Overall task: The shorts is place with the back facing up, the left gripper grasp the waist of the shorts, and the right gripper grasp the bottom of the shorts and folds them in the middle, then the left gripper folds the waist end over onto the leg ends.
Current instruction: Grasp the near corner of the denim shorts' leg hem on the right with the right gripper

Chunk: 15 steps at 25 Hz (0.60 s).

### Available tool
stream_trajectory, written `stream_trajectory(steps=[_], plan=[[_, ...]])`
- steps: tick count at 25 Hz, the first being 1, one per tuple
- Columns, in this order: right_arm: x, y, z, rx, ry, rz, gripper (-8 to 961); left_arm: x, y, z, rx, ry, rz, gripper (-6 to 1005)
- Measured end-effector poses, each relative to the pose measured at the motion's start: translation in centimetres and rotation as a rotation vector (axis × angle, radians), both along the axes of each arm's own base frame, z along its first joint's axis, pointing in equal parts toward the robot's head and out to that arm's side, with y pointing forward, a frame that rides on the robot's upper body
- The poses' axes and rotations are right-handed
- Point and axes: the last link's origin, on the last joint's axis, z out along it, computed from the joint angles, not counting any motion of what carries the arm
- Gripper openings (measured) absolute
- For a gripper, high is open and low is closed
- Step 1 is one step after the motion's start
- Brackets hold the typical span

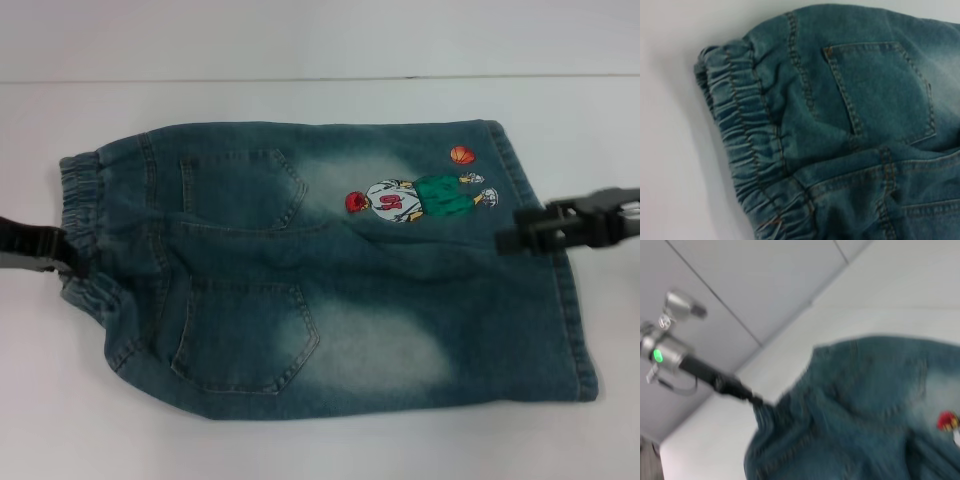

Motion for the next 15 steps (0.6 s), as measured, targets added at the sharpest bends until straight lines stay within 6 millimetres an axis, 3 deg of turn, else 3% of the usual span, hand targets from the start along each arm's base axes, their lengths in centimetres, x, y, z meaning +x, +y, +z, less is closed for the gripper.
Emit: stream_trajectory(steps=[5, 15], plan=[[0.5, -1.1, 1.4, -0.127, -0.192, 0.002, 941, 0.7, 0.6, -0.1, -0.002, 0.000, -0.023, 16], [3.0, -3.5, 0.2, -0.352, -0.433, -0.002, 942, 1.3, 1.1, -0.3, -0.001, 0.000, -0.048, 16]])
